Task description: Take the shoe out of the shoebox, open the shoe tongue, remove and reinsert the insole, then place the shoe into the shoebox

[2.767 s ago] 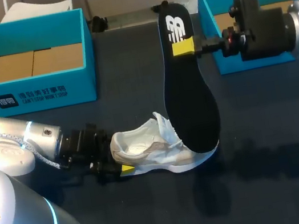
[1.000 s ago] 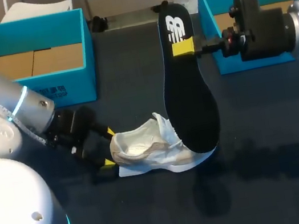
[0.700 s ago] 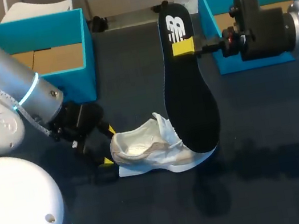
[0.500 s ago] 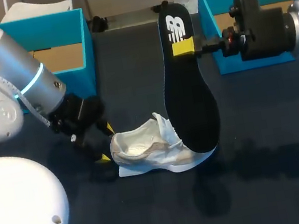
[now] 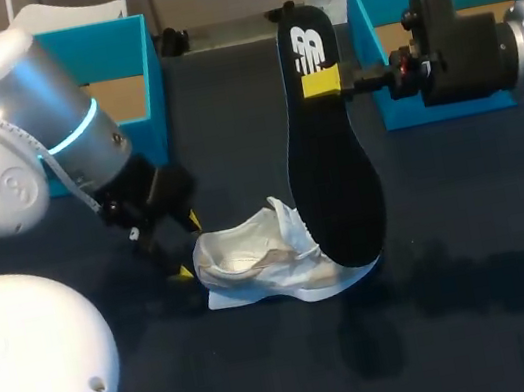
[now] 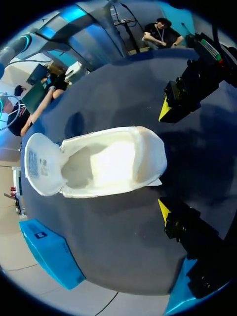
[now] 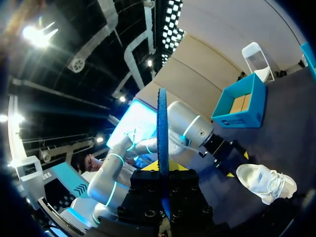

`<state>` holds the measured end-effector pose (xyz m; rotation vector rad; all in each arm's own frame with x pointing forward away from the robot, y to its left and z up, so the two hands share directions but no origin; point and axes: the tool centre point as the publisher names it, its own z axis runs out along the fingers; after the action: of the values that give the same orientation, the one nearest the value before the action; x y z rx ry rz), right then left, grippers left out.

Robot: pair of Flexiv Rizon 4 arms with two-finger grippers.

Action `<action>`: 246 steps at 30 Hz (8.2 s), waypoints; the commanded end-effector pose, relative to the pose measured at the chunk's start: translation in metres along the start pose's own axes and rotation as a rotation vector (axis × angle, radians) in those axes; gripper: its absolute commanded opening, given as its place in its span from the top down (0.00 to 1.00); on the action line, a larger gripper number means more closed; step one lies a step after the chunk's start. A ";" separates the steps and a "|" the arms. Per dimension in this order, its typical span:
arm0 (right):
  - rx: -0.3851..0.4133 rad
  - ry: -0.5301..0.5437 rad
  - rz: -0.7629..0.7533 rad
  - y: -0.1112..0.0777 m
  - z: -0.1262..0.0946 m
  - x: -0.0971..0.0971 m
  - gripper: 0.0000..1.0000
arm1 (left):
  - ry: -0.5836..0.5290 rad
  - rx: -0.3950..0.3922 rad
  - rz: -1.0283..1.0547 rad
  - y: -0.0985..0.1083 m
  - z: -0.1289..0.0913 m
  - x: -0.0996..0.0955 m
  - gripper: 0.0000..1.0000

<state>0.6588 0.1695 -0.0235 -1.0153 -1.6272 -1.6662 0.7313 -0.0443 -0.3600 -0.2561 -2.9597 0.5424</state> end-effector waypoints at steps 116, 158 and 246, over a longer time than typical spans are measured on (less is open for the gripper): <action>-0.001 -0.003 0.001 -0.001 0.002 0.000 1.00 | 0.074 -0.253 -0.098 -0.080 0.067 -0.046 1.00; -0.001 -0.003 0.001 -0.001 0.002 0.000 1.00 | 0.528 -0.399 0.378 -0.082 0.024 -0.087 1.00; -0.001 -0.003 0.001 -0.001 0.002 0.000 1.00 | 0.704 -0.482 1.326 -0.149 0.084 -0.082 0.00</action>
<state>0.6589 0.1694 -0.0236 -1.0143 -1.6264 -1.6669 0.7760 -0.2317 -0.4015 -1.9516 -1.8060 -0.2224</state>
